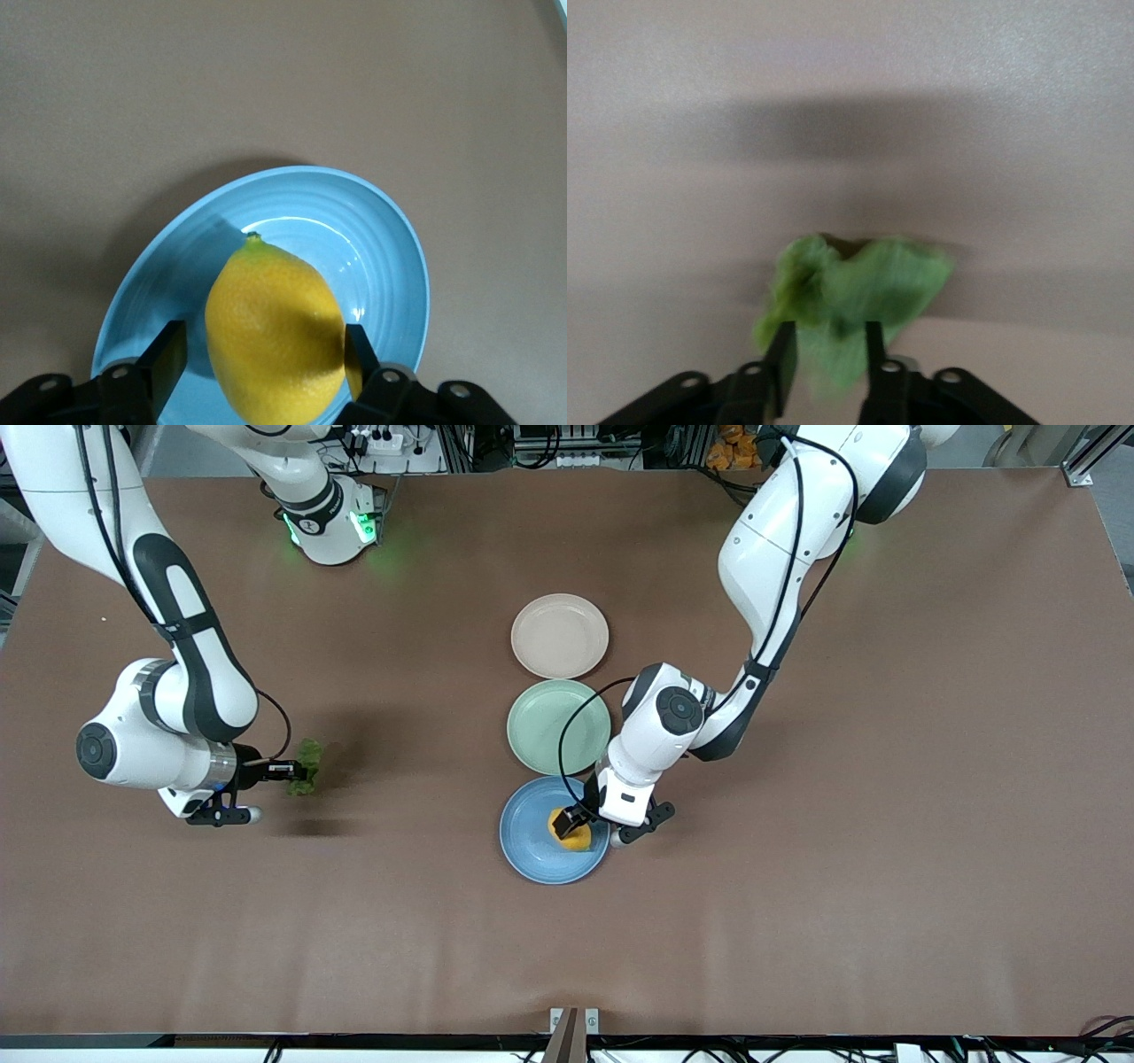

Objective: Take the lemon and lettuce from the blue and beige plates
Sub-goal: 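Carry the lettuce away from the plates and release it on the table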

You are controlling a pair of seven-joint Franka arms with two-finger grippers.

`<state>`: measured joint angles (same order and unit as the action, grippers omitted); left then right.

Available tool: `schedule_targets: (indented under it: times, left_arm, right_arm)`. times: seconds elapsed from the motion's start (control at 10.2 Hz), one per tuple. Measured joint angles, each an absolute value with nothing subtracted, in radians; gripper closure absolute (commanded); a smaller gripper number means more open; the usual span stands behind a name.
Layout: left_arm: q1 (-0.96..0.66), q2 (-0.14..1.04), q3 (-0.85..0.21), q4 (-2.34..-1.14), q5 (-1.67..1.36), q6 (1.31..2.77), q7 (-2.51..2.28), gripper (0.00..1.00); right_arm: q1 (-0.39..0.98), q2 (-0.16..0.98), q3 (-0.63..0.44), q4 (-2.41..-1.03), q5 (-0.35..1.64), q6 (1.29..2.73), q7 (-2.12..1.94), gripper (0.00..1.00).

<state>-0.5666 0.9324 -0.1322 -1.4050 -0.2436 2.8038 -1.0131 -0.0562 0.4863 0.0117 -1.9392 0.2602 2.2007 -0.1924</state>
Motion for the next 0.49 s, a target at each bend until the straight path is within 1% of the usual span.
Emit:
schedule_targets:
  times: [0.1, 0.2, 0.49]
  left_arm:
    - [-0.567, 0.936, -0.133, -1.401, -0.244, 2.807, -1.013, 0.37]
    - [-0.567, 0.938, -0.134, -1.399, -0.244, 2.808, -1.013, 0.47]
    - [-0.567, 0.940, -0.134, -1.395, -0.244, 2.812, -1.012, 0.48]
  right_arm:
    - [-0.055, 0.486, 0.014, -1.937, 0.260, 2.197, -0.167, 0.00]
    - [-0.053, 0.485, 0.019, -1.930, 0.260, 2.180, -0.141, 0.00]
    - [-0.054, 0.435, 0.019, -1.898, 0.261, 2.089, -0.110, 0.00]
